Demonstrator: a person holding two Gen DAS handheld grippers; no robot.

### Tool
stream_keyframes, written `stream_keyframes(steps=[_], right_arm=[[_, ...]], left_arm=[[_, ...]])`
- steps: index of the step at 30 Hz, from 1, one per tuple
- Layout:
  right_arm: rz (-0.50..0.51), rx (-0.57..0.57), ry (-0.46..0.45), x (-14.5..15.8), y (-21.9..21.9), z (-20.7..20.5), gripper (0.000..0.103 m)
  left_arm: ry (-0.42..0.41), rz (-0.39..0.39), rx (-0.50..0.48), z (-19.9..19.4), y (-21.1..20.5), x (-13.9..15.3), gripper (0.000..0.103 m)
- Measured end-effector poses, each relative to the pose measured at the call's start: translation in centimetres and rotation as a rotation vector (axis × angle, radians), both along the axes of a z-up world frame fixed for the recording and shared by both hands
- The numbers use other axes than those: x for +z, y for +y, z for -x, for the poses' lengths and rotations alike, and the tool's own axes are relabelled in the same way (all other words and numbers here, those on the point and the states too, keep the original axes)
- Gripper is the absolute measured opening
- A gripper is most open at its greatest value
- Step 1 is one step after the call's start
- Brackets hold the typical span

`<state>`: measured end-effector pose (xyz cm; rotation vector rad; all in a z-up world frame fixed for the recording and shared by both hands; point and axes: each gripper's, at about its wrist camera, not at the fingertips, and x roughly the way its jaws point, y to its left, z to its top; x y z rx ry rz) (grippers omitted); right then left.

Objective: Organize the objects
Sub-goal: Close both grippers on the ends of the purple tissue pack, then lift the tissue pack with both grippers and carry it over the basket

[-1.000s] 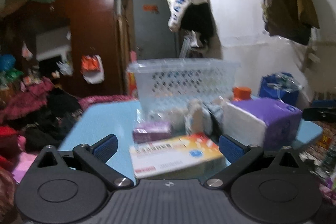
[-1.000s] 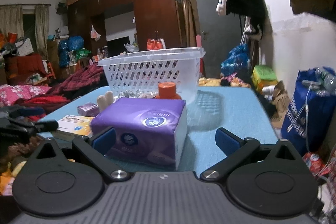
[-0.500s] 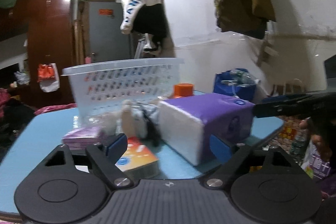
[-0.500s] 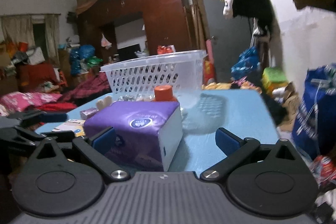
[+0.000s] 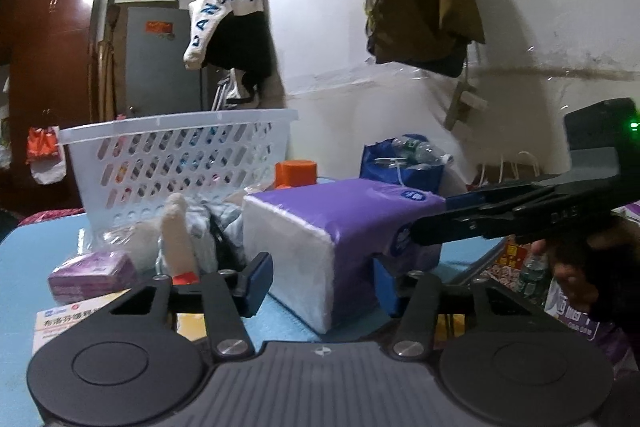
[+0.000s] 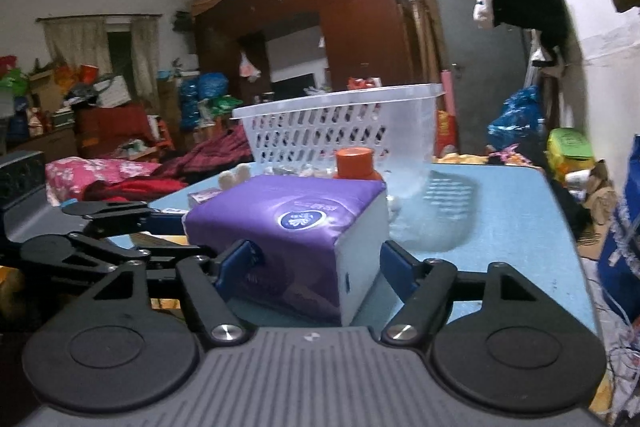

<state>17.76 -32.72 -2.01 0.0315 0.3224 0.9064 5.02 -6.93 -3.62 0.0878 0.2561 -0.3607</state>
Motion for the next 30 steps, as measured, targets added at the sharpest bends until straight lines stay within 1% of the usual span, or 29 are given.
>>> stream_keyframes(steps=[3,5,8,14,20,26,30], right_arm=[[-0.004,0.042,0.019,-0.4,-0.3,-0.6,0.067],[-0.007,0.066,0.023,-0.5,-0.6,-0.7,0.062],[0.007,0.071,0.006,-0.4,-0.5,-0.4,0.060],[0.048,0.049,-0.038,-0.2,-0.1,0.4,0.054],[0.077,0.012,-0.122,0.6,0.6,2.2,0.048],[0.072,-0.001,-0.202,2.7,1.0,3.3,0.047],[0.080,-0.005,-0.280,5.5,2.3,3.2,0.047]], left_arm=[[-0.009,-0.005,-0.023,-0.1,-0.3,-0.1,0.053],[-0.013,0.000,-0.025,-0.2,-0.4,-0.1,0.052],[-0.010,0.003,-0.028,-0.2,-0.3,-0.1,0.051],[-0.029,-0.007,-0.019,0.2,-0.2,-0.4,0.048],[-0.088,-0.005,-0.007,1.6,0.2,0.3,0.046],[-0.175,-0.014,0.002,3.1,0.4,2.5,0.045],[-0.245,-0.034,0.018,2.6,1.2,6.2,0.045]])
